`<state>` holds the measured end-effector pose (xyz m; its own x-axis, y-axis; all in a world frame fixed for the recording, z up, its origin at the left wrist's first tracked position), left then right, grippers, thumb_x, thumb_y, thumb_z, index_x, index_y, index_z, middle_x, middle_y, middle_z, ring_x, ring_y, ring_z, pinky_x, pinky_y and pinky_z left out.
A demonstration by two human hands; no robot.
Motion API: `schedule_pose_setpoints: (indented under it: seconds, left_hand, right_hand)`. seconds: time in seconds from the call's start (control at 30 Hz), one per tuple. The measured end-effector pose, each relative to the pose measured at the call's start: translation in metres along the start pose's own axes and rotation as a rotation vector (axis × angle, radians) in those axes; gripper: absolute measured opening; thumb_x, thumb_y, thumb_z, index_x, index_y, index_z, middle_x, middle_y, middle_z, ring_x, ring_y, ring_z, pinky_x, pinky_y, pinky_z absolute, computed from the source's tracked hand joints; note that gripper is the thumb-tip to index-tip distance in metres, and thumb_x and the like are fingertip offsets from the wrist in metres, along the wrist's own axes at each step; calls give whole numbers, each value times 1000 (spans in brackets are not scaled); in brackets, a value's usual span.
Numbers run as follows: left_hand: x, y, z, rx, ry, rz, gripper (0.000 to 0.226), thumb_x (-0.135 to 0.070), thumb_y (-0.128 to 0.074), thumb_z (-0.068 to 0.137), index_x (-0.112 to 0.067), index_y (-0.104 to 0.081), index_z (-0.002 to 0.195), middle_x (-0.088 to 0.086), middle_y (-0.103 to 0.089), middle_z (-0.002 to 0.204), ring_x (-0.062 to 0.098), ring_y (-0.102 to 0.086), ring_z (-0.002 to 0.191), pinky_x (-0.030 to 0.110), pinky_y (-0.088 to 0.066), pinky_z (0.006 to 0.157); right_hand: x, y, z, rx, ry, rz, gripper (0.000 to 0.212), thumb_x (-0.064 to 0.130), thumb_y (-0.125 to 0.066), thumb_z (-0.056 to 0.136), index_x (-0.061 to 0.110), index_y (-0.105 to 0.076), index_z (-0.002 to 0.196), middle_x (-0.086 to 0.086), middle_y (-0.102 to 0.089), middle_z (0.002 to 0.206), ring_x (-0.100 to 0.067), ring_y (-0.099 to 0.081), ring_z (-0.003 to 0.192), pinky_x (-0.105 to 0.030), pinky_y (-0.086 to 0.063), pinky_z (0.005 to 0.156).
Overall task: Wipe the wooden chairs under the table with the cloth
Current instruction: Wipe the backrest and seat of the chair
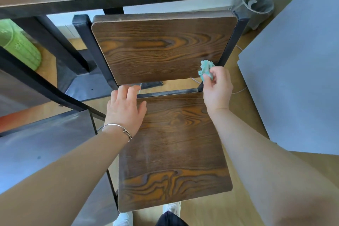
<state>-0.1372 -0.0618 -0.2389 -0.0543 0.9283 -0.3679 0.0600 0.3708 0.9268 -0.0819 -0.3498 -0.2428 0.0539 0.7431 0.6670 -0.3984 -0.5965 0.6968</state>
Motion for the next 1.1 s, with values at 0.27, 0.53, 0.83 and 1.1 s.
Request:
schedule_pose_setpoints:
  seconds: [0.27,0.53,0.83,1.1]
  left_hand:
    - [57,5,-16,2,96,-8,44,-32,-55,91,-16,-48,130,12,-48,122,35,-41,110,48,-41,93]
    - [105,23,-24,-21,169,-20,44,-31,-53,92,-16,-46,132,10,-46,125,33,-40,111,46,-41,94]
    - [132,34,-22,-50,176,-38,44,-31,-56,91,-17,-46,131,9,-46,125,32,-41,111,46,-43,91]
    - [158,5,-31,-26,198,-57,44,-32,-54,92,-17,-45,132,8,-45,127,32,-39,112,46,-42,92]
  right_hand:
    - [71,-76,-49,190,137,55,14,14,-64,91,10,-63,105,-6,-59,103,-14,-58,90,-8,-40,63]
    - [159,-122,-78,157,253,213,16,15,-68,90,8,-67,104,-6,-62,100,-14,-62,88,-27,-56,66]
    - [192,-153,-99,200,426,58,9,10,-67,88,6,-71,95,-9,-60,96,-22,-61,81,-27,-53,65]
    - [144,-218,-129,311,329,-25,13,5,-70,85,8,-75,96,-5,-65,93,-21,-63,80,-28,-53,71]
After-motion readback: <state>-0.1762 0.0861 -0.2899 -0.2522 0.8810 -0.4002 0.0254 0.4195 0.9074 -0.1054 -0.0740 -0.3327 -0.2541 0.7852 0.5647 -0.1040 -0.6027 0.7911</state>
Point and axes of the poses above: each hand's wrist, its own z-axis towards the middle knuckle, its own y-axis out of the back of the hand, x = y × z, the point moved 9 cm from there along z, towards the middle knuckle
